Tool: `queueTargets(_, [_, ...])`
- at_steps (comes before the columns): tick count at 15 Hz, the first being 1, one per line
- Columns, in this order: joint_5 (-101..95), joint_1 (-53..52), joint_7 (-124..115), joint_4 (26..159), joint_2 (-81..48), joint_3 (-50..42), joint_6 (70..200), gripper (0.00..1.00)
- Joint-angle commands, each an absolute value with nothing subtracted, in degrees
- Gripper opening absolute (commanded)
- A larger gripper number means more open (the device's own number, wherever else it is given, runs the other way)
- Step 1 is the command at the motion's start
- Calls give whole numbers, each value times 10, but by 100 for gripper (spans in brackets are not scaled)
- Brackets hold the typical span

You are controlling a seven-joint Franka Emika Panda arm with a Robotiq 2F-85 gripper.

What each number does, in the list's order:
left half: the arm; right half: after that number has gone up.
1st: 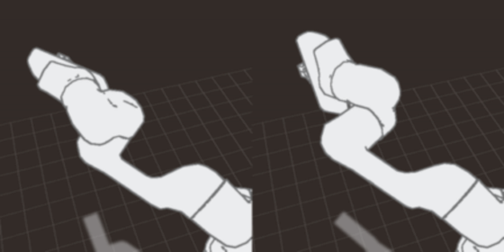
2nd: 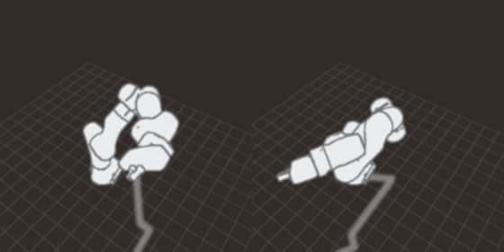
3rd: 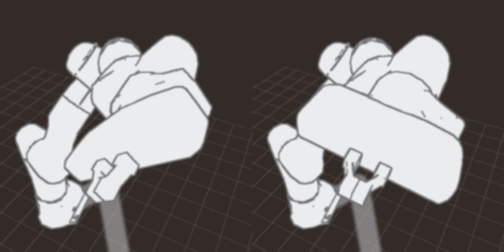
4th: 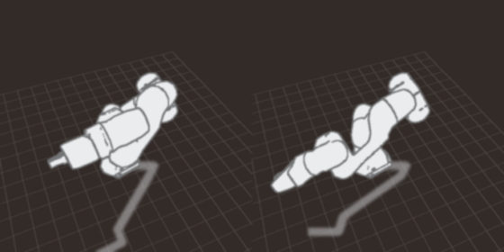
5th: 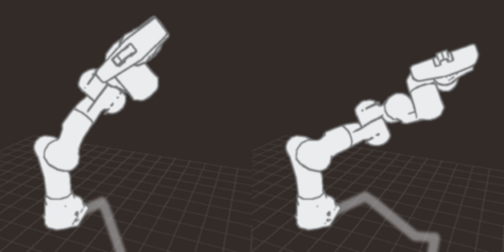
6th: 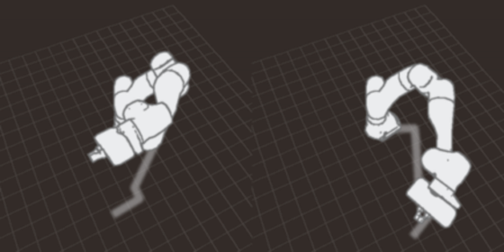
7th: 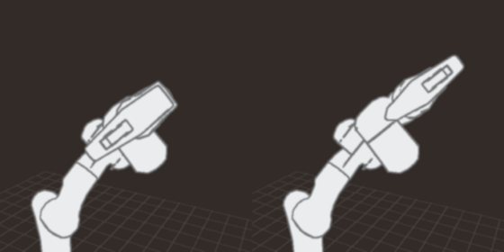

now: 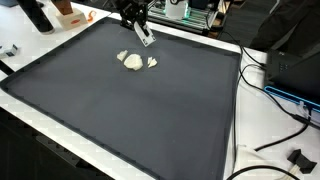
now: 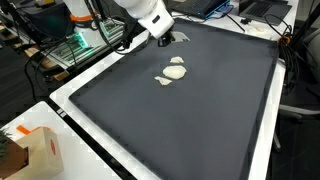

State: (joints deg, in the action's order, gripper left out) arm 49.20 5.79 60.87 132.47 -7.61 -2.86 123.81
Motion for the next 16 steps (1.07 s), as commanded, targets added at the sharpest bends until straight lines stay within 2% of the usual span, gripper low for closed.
queueTargets(1, [525, 70, 626, 1336, -74, -35, 1237, 1])
queueTargets(16, [557, 67, 490, 1386, -16, -53, 1270, 1])
